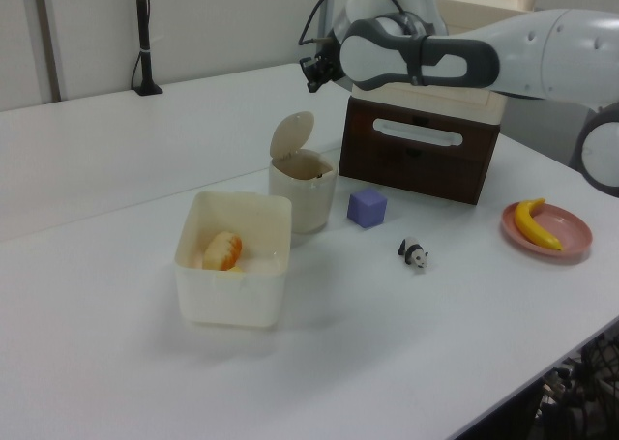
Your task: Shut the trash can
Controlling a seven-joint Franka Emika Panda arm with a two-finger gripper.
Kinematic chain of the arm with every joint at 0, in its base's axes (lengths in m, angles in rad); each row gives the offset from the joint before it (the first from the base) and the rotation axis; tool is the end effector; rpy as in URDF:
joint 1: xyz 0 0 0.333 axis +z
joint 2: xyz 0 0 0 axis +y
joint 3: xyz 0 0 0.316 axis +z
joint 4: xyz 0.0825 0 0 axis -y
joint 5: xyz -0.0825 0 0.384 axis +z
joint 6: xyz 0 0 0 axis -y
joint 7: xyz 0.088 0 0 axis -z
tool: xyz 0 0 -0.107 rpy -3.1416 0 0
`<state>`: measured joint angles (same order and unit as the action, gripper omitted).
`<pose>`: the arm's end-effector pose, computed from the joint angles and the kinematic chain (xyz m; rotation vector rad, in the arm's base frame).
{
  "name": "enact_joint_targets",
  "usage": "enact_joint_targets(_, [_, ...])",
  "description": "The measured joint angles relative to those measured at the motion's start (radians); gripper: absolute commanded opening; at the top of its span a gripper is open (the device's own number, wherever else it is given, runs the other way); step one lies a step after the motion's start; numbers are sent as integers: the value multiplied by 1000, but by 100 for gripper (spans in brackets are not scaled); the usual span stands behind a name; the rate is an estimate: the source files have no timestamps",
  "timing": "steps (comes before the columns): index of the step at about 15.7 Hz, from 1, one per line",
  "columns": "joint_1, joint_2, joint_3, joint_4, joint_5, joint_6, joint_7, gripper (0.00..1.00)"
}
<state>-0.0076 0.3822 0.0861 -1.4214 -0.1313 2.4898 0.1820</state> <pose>0.7212 0.0456 0.5609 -2.9489 0.0668 -1.0634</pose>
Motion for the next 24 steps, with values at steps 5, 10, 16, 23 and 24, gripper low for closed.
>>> enact_joint_targets(5, [11, 146, 0, 37, -29, 164, 0, 0])
enact_joint_targets(10, [9, 188, 0, 53, -28, 185, 3, 0])
enact_joint_targets(16, [14, 182, 7, 20, -26, 5, -16, 0])
enact_joint_targets(23, [15, 161, 22, -24, -25, -34, -61, 0])
enact_joint_targets(24, [15, 157, 22, -31, -25, -34, -63, 0])
